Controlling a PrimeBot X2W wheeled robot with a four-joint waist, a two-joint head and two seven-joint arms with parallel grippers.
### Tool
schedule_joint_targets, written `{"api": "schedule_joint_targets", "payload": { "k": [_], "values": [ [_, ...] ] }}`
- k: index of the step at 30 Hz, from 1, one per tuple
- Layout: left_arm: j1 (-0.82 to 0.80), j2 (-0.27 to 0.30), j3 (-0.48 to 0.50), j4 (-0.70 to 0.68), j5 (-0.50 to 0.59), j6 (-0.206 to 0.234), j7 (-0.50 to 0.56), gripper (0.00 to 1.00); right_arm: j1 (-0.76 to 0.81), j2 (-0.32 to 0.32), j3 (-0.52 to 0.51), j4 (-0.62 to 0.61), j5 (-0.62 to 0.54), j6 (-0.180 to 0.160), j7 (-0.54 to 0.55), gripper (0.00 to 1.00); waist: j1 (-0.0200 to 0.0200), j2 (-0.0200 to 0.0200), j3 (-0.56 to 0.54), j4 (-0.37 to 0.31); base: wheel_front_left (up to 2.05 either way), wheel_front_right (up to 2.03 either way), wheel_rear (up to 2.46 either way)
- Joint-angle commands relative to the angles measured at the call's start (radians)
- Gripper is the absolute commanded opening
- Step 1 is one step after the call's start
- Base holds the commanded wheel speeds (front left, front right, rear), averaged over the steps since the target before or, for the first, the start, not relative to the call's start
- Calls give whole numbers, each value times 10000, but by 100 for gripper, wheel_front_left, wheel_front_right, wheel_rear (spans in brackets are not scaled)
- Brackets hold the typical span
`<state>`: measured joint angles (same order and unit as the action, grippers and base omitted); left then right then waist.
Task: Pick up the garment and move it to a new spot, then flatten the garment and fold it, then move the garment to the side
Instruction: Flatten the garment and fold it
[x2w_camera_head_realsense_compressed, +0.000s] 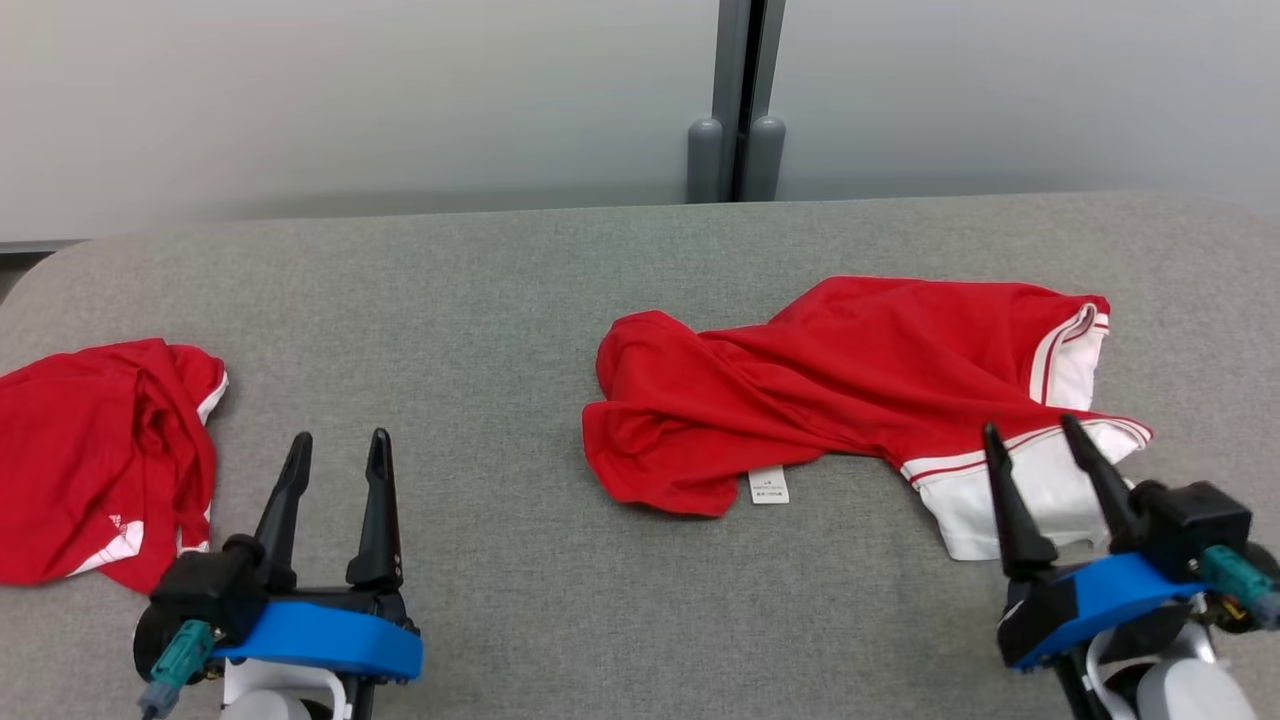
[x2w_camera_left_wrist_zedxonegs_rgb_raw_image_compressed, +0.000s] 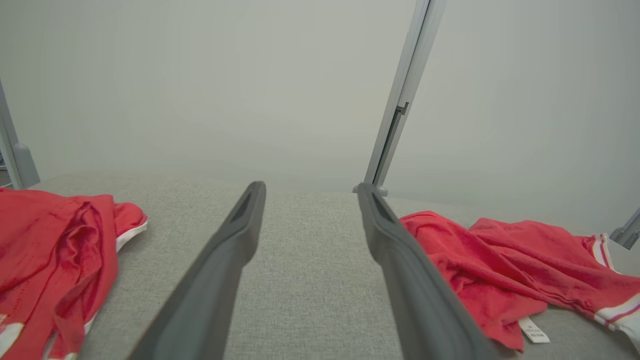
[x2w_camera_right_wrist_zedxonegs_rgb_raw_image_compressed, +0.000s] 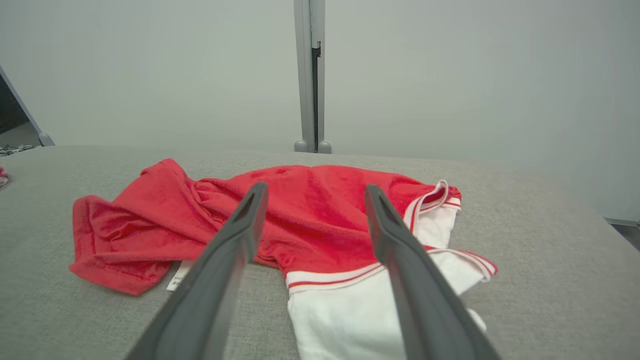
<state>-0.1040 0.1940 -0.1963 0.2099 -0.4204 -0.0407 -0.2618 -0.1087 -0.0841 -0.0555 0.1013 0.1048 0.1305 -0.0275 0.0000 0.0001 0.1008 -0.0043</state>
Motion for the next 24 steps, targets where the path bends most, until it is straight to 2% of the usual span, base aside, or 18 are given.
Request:
{"api": "schedule_joint_targets", "payload": {
  "k": [1,6,9,13,21,24],
  "values": [
    [96,26,19,54,69,-32,-45,100,175,61,73,-4,52,5,-41,100,0,-1,-39,-57,0,0,0],
    [-312,-29,-468,370,173,-265,355,100,153,190,306,-7,-40,5,-31,100,0,-1,55,-152,0,0,0],
    [-932,-110,-1007,889,29,-514,1275,100,-14,204,389,1,-89,5,11,100,0,-1,192,-195,0,0,0],
    [-2046,-487,-1403,1998,-648,-724,2745,100,-251,207,661,-85,-204,5,-141,100,0,-1,420,-388,0,0,0],
    [-3767,-1014,-1457,3865,-1803,-827,4572,100,-636,263,1435,54,-166,5,-298,100,0,-1,922,-1020,0,0,0],
    [-4224,-1076,-1522,4596,-2065,-682,5479,100,-800,292,1711,162,-95,5,-370,100,0,-1,1114,-1281,0,0,0]
  ]
}}
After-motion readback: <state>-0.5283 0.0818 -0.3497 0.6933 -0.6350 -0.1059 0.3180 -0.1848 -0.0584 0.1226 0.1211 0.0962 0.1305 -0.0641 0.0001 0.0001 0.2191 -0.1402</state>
